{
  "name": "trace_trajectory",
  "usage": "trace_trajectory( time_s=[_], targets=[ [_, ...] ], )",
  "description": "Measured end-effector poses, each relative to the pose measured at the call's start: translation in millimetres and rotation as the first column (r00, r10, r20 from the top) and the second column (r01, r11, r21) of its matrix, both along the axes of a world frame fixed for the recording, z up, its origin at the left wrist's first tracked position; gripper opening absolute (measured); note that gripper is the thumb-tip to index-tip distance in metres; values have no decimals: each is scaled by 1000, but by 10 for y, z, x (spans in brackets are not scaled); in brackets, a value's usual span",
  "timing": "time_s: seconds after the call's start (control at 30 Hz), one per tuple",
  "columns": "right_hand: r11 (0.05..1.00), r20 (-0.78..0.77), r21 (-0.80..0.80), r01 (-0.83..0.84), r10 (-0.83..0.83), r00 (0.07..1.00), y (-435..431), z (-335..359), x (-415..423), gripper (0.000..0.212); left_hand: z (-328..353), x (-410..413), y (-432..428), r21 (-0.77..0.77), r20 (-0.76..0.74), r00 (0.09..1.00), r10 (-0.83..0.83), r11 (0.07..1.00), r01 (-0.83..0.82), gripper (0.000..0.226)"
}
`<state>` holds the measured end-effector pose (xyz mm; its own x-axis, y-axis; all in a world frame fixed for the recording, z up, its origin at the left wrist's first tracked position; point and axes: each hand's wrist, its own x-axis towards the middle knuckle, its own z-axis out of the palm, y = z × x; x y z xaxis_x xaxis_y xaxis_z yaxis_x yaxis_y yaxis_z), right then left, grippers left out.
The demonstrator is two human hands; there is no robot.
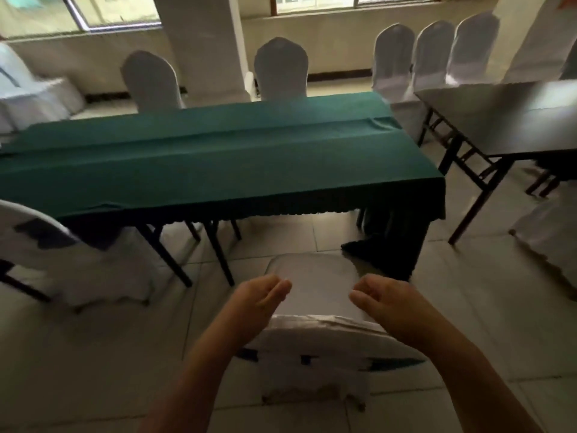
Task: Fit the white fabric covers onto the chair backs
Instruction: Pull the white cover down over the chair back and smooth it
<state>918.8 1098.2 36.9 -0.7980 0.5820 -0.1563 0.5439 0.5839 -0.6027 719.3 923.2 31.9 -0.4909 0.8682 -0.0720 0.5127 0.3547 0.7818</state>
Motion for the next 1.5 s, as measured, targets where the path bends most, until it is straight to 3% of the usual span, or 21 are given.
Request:
trace_trajectory(
  time_s=[0.1,0.2,0.27,0.43,0.57,0.77,1.0,1.13,1.33,1.5],
  targets=[
    [996,50,65,-66,63,997,-21,-210,86,27,-112,203,8,-5,-78,995,61,998,-62,62],
    [993,69,40,-108,105,992,-153,-371,228,29,-278,468,-58,16,-151,980,127,992,-125,47],
    [984,65,108,-143,137,988,-284,-464,305,34,-362,634,-142,52,-216,966,139,990,-131,50],
    [983,-187,176,43,-9,982,-632,-653,451,53,-513,854,-332,125,-230,956,181,980,-155,67],
    [979,-260,168,111,-65,963,-758,-753,475,67,-539,870,-381,130,-236,957,168,982,-140,75],
    [921,-486,221,322,-183,855,-789,-1013,305,61,-694,583,-289,258,-384,906,180,963,-82,55],
    [870,-706,170,463,-220,673,-639,-1301,75,46,-982,361,-169,411,-445,834,325,902,-132,54],
    [875,-710,161,456,-218,669,-468,-1328,73,47,-1033,317,-68,409,-407,842,353,895,-178,55],
    [921,-588,70,383,-272,762,184,-1044,-62,47,-949,210,498,450,-358,857,371,873,-190,53],
    [936,-578,45,349,-261,774,655,-1031,-446,51,-988,-164,939,438,-404,825,396,875,-206,51]
  ],
)
